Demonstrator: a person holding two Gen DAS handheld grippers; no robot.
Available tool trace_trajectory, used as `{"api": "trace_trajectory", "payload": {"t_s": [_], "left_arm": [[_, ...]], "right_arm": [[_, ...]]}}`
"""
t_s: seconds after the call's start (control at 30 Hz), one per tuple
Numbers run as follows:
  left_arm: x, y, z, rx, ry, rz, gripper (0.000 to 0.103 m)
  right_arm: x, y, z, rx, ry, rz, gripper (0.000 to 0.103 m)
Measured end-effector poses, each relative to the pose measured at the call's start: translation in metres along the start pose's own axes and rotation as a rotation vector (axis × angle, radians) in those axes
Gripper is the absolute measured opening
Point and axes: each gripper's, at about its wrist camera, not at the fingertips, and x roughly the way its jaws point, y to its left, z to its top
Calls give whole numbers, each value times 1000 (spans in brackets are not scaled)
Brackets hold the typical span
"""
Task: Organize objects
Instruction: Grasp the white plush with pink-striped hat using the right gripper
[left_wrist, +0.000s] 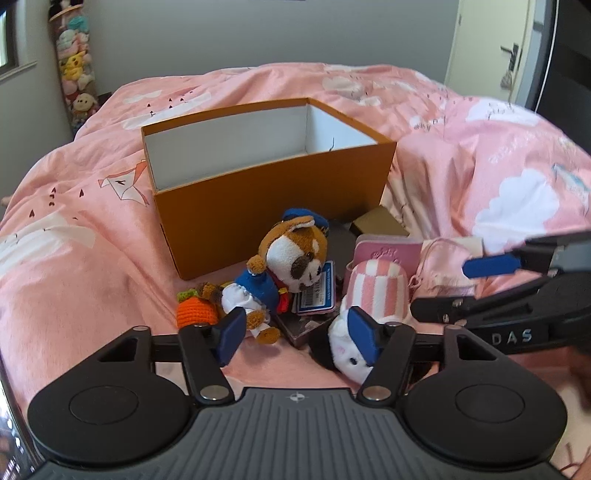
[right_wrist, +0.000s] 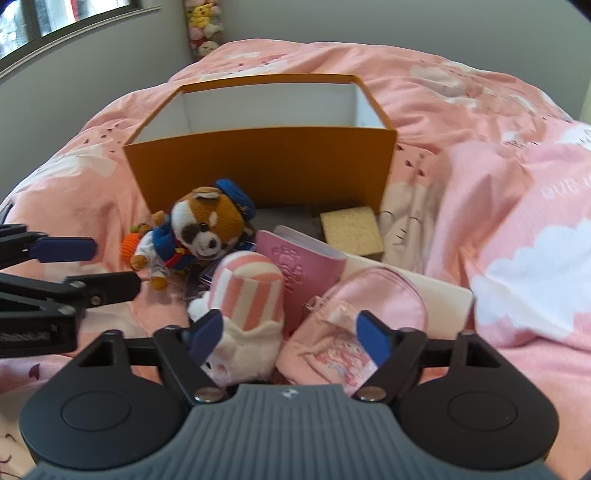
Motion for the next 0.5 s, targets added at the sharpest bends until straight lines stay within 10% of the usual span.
{"api": "trace_trajectory", "payload": {"t_s": [0.2,0.5], "left_arm": [[11,0,-2,20,43,4,63],[21,5,-4,12,75,35,63]], "right_arm": [[15,16,10,-81,59,82,54],[46,29,2,-135,177,130,66]]}}
